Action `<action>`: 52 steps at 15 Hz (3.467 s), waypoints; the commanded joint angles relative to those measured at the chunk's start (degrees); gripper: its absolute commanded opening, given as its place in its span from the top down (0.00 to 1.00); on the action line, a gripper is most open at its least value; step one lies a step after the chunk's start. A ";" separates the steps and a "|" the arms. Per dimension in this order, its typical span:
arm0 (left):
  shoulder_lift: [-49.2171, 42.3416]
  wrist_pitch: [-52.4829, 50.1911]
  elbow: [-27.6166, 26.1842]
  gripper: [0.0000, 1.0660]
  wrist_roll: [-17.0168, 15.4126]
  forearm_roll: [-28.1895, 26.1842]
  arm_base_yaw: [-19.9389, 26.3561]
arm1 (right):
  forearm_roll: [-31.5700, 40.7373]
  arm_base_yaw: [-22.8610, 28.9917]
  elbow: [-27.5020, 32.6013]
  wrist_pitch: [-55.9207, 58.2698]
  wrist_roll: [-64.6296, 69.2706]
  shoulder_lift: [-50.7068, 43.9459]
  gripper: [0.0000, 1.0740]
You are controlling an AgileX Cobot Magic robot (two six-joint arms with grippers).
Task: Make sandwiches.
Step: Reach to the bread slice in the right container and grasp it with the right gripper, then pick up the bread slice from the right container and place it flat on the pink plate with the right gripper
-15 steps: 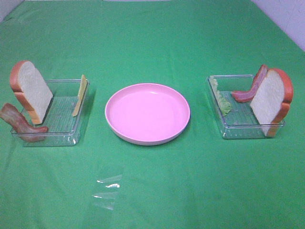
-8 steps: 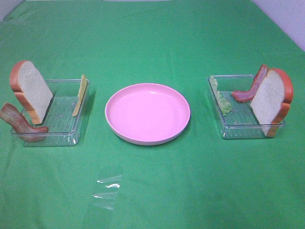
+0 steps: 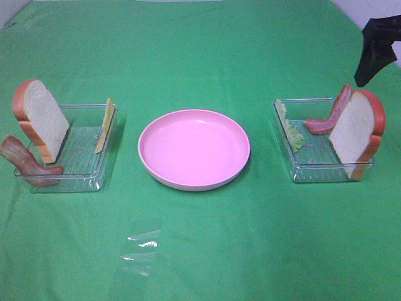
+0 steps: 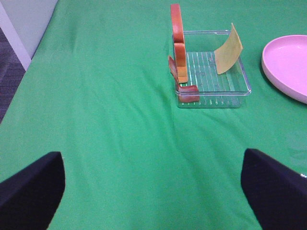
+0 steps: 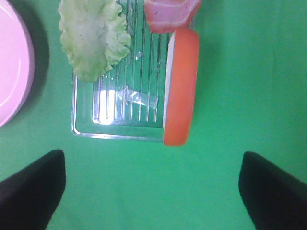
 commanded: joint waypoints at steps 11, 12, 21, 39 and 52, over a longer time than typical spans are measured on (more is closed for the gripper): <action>-0.63 -0.63 -0.06 0.15 -0.17 -0.29 0.00 | 8.42 -6.82 -7.85 2.46 -8.02 20.05 0.14; -0.63 -0.63 -0.06 0.15 -0.17 -0.29 0.00 | 8.37 -6.82 -7.85 2.12 -8.25 20.17 0.17; -0.63 -0.63 -0.06 0.15 -0.17 -0.29 0.00 | 7.73 -6.82 -7.85 2.92 -8.19 20.17 0.61; -0.63 -0.63 -0.06 0.15 -0.17 -0.29 0.00 | 28.19 -5.33 -7.68 5.90 -10.26 3.09 1.00; -0.63 -0.63 -0.06 0.15 -0.17 -0.29 0.00 | 45.72 18.05 -7.68 -14.09 -11.69 26.24 1.00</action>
